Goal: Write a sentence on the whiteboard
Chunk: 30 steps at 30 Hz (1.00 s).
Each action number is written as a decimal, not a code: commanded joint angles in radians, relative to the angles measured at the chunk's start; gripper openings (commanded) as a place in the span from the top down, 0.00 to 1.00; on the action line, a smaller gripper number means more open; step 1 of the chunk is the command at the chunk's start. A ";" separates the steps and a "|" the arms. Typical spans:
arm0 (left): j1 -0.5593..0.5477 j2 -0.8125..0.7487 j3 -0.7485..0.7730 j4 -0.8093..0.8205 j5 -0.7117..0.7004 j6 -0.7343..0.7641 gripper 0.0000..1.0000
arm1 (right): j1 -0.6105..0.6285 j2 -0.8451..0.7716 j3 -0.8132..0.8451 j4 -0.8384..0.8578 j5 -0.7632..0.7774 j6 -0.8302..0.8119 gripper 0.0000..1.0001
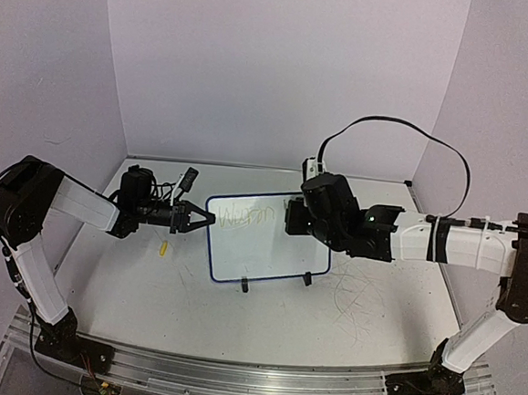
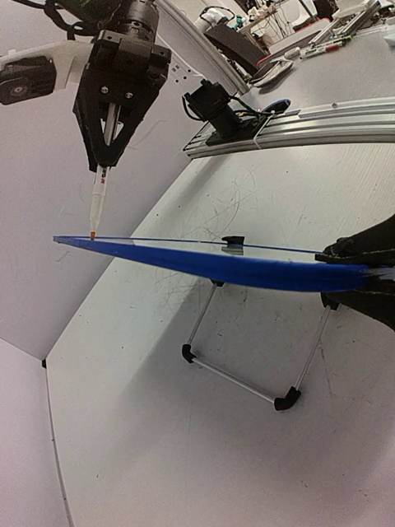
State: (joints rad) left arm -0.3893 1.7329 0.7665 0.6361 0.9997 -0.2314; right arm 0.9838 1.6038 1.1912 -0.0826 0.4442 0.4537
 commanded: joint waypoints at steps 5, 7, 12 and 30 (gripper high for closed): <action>0.006 0.007 0.011 -0.070 -0.077 0.062 1.00 | -0.004 0.021 0.018 -0.005 -0.001 0.045 1.00; 0.006 0.007 0.012 -0.070 -0.077 0.063 1.00 | -0.003 0.018 0.013 -0.012 -0.004 0.054 1.00; 0.006 0.010 0.013 -0.073 -0.078 0.064 1.00 | -0.002 0.011 -0.001 -0.020 -0.010 0.066 1.00; 0.006 0.013 0.018 -0.077 -0.076 0.064 1.00 | 0.025 -0.011 -0.067 -0.044 -0.013 0.140 1.00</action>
State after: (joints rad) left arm -0.3893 1.7329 0.7723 0.6231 0.9985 -0.2314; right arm 1.0053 1.6077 1.1436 -0.0986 0.4211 0.5628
